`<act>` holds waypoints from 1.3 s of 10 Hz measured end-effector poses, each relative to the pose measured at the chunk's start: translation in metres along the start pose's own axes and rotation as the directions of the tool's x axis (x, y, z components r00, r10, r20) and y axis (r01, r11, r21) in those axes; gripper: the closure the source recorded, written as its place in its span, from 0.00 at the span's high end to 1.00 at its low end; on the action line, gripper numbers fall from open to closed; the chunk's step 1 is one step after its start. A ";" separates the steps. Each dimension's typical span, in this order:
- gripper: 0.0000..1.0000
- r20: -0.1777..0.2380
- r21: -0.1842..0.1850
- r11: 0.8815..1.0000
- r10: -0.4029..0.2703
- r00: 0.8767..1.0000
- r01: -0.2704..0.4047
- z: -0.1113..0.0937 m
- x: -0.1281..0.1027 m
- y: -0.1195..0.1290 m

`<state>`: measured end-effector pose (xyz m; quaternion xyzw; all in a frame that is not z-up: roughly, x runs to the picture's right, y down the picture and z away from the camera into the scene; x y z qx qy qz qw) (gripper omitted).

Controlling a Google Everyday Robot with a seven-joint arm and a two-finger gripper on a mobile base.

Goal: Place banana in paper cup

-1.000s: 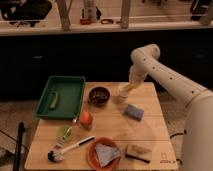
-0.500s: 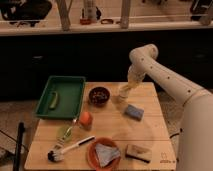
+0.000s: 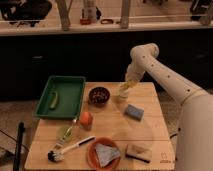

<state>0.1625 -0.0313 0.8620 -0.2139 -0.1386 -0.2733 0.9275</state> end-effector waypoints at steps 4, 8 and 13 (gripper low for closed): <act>0.08 0.043 0.000 1.000 -0.017 0.999 0.017 0.005 -0.007 -0.012; 0.51 0.077 -0.019 1.000 -0.009 0.997 0.011 0.011 -0.009 -0.017; 0.80 0.095 -0.041 0.999 -0.015 0.995 0.019 0.018 -0.010 -0.016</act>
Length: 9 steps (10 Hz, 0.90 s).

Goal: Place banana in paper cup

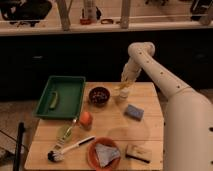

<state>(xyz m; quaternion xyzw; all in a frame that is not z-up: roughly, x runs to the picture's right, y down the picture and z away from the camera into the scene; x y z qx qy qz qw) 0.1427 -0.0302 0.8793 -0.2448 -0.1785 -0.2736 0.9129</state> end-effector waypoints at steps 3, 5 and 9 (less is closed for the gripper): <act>0.80 0.007 -0.010 1.000 -0.005 1.000 0.005 0.002 -0.001 0.002; 0.80 0.011 -0.011 1.000 -0.007 1.000 0.007 0.003 -0.001 0.004; 0.80 0.009 -0.015 1.000 -0.007 1.000 0.007 0.002 -0.001 0.007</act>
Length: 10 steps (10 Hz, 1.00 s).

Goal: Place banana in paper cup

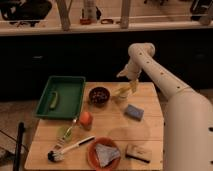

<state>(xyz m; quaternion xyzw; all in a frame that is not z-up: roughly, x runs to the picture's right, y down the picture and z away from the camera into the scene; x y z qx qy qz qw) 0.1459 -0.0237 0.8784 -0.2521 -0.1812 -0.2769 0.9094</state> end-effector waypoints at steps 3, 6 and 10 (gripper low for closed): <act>0.80 -0.002 -0.005 1.000 0.007 1.000 -0.007 -0.004 0.001 0.005; 0.80 -0.005 -0.005 1.000 0.011 1.000 -0.011 -0.008 0.004 0.008; 0.80 -0.010 -0.003 1.000 0.021 1.000 -0.021 -0.014 0.012 0.010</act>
